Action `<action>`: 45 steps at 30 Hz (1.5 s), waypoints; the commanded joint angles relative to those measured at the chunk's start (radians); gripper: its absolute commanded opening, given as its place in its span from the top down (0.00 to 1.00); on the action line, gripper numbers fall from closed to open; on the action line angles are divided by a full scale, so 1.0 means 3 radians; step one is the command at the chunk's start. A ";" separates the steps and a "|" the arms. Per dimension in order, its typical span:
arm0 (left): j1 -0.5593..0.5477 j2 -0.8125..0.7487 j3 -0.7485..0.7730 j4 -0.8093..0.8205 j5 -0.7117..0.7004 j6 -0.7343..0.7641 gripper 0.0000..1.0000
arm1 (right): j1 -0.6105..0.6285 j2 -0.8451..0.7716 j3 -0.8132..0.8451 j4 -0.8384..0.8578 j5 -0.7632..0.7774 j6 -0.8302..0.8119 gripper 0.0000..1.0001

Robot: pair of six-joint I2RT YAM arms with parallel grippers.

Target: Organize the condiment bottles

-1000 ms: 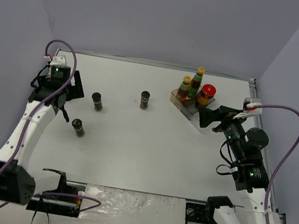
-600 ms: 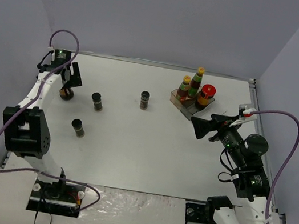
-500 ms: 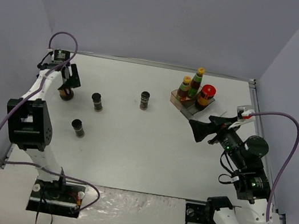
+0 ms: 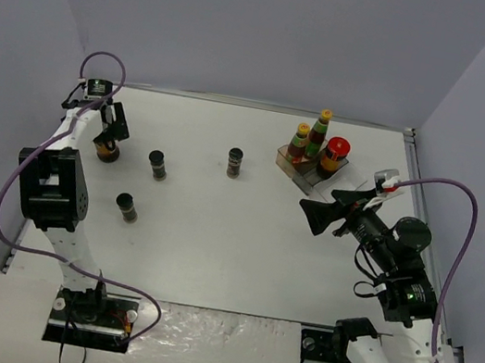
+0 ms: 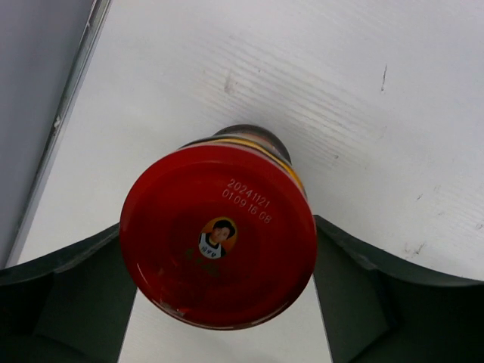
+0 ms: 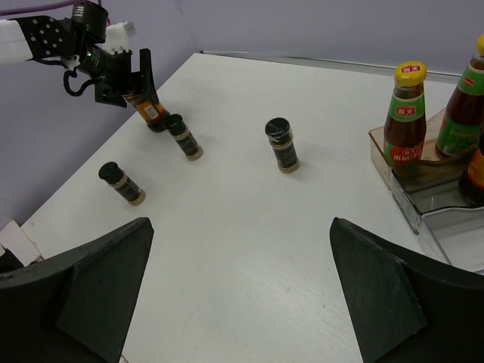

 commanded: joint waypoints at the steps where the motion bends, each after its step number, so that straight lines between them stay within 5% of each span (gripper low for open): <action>1: 0.0053 -0.0022 0.0203 0.0212 0.0168 0.0088 0.28 | 0.0029 0.0037 0.0133 0.0189 -0.0116 -0.0082 0.00; 4: 0.0077 -0.0017 0.0208 0.0241 0.0234 0.0126 0.36 | 0.0038 0.0042 0.0118 0.0184 -0.0116 -0.0087 0.00; 8: 0.0083 -0.0077 0.0194 0.0270 0.0277 0.0197 0.60 | 0.0034 0.0048 0.0107 0.0180 -0.0138 -0.0083 0.00; 10: 0.0086 -0.0127 0.0174 0.0289 0.0314 0.0232 0.75 | 0.0034 0.0052 0.0104 0.0180 -0.0142 -0.0087 0.00; 12: 0.0078 -0.0242 0.0152 0.0303 0.0394 0.0268 1.00 | 0.0034 0.0063 0.0107 0.0179 -0.0153 -0.0092 0.00; 24: -0.0262 -0.0917 0.0608 -0.0110 0.0627 0.0503 1.00 | 0.0039 0.0017 0.0105 0.0120 -0.0166 -0.0077 0.00; 34: -0.1595 -0.1271 0.1020 -0.0891 0.0680 0.0253 1.00 | 0.0039 -0.0049 0.0178 0.0037 -0.0132 -0.0071 0.00; 45: -0.2834 -0.1105 0.0368 -0.0462 0.0402 -0.0107 1.00 | 0.0039 -0.0170 0.0187 -0.0193 -0.0019 -0.0126 0.00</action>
